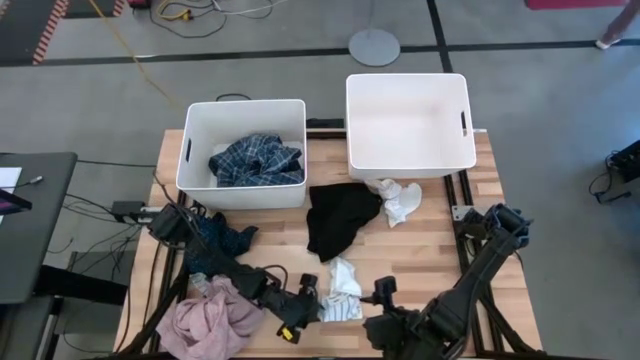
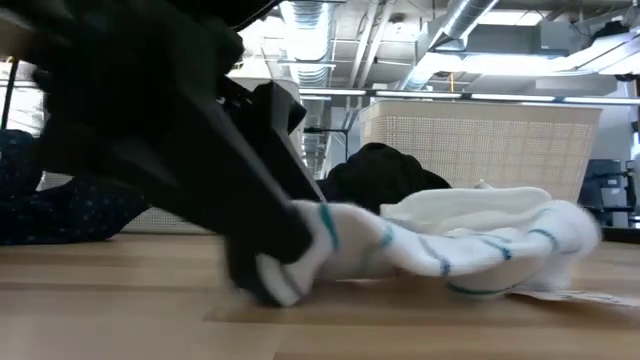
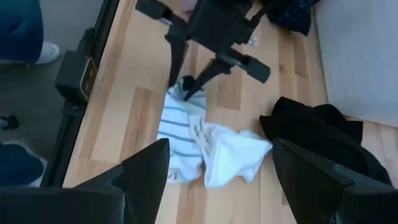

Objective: Sort clothes
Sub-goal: Put the white patterned sock into the right laundry bin

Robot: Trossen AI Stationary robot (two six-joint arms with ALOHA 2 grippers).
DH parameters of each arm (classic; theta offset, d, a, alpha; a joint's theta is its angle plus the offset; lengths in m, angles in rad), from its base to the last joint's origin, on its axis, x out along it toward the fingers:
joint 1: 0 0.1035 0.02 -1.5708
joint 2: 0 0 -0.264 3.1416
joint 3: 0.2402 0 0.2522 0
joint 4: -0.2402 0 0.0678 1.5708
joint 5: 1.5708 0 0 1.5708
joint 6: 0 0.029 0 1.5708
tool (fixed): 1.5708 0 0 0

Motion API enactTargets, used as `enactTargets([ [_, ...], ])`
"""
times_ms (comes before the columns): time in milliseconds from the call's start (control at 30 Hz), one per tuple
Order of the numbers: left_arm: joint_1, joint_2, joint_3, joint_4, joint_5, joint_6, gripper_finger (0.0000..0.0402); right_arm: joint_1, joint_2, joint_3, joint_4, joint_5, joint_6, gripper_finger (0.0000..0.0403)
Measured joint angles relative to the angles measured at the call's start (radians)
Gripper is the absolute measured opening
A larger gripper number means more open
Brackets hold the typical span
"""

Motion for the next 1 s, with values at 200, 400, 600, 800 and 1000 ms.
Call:
enactTargets([
  [200, 0.011, 0.0, 0.0, -0.006, -0.003, 0.034, 0.0007, 0.034, 0.0, 0.0, -0.001, 0.061, 0.028, 0.0301],
  [400, -0.005, -0.046, 0.0, -0.03, -0.101, 0.077, 0.0003, 0.069, 0.0, 0.0, -0.005, 0.105, 0.061, 0.0301],
  [600, -0.031, -0.175, 0.0, -0.109, -0.212, 0.14, 0.0001, 0.074, 0.003, 0.0, -0.004, 0.107, 0.089, 0.0301],
  [800, -0.052, -0.288, 0.0, -0.19, -0.319, 0.181, 0.0001, 0.073, 0.004, -0.043, 0.068, 0.107, 0.1, 0.0301],
  [1000, -0.064, -0.372, 0.0, -0.273, -0.381, 0.191, 0.0001, 0.052, 0.005, -0.117, 0.22, 0.107, 0.083, 0.0301],
])
